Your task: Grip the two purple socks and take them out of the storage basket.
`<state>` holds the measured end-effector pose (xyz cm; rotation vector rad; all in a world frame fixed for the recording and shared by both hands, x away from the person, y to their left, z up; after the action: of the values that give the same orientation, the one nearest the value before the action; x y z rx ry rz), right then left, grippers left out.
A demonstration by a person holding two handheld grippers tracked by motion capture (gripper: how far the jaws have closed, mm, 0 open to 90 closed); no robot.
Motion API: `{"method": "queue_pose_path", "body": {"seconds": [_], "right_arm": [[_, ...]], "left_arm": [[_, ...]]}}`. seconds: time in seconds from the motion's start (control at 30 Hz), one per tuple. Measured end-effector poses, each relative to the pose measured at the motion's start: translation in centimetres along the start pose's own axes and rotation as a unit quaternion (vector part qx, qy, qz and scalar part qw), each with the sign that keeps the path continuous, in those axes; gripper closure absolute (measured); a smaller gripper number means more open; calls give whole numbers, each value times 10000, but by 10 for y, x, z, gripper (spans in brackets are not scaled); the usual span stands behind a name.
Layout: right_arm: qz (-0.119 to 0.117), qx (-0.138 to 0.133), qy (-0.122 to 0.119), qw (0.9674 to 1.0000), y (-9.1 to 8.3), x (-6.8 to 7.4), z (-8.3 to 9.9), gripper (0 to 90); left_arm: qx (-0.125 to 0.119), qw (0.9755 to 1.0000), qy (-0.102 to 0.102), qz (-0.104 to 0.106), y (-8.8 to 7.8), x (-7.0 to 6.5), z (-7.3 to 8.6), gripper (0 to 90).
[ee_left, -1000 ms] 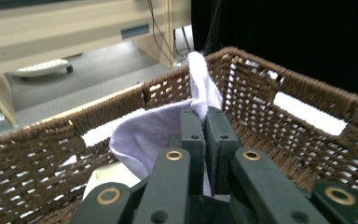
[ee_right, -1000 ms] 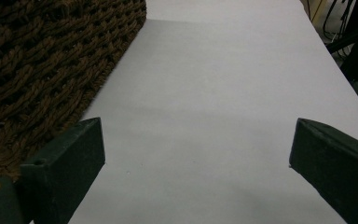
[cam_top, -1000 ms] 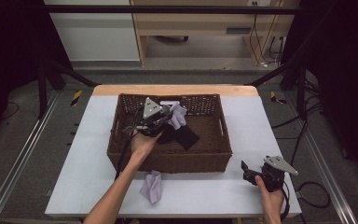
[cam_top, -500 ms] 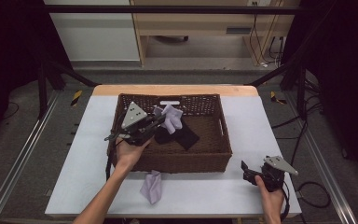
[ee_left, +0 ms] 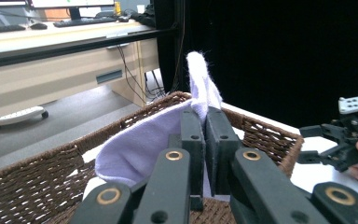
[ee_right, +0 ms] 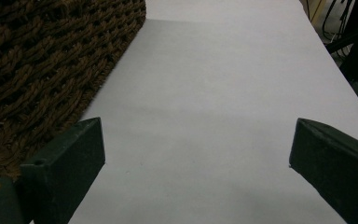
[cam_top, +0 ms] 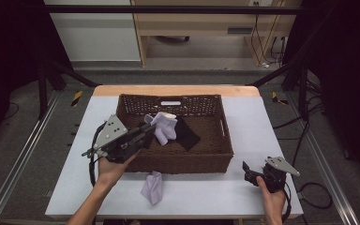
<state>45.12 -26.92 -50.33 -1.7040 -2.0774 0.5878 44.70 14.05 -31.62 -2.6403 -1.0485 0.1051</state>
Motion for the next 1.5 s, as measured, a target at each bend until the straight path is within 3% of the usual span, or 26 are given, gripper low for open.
{"method": "queue_pose_path", "body": {"seconds": [0.27,0.53,0.7,0.93,1.1,1.27,1.3,1.37,1.5], "right_arm": [[5,-1,3,10000,0,0,0,38],[27,-6,5,10000,0,0,0,38],[33,-7,13,10000,0,0,0,38],[32,-7,3,10000,0,0,0,38],[33,-13,10,10000,-1,0,0,38],[7,3,14,10000,0,0,0,38],[7,3,14,10000,0,0,0,38],[0,5,12,10000,0,0,0,39],[3,10,3,10000,0,0,0,39]], "left_arm": [[-122,9998,46,148,-27,-12,5,861],[176,9997,151,94,-47,-30,29,861],[292,9994,117,118,-51,-33,43,860],[698,9973,-51,211,-40,-35,75,860],[924,9953,-62,269,-29,-36,89,859],[1329,9905,-190,305,-11,-34,114,859],[1329,9905,-190,305,-11,-34,114,859],[1526,9876,-231,302,-1,-33,126,859],[1709,9844,-257,343,10,-34,138,858]]}}
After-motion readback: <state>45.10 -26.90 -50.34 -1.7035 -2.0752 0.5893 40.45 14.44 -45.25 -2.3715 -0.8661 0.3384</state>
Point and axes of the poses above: each handheld gripper's, and its own axes: y roughly forward along the jaws, z roughly out of its underside, x roughly to its left, the point moved 4 cm from there along y, roughly forward along the jaws, and after that the axes turned 6 degrees about x, right-handed, at the moved point
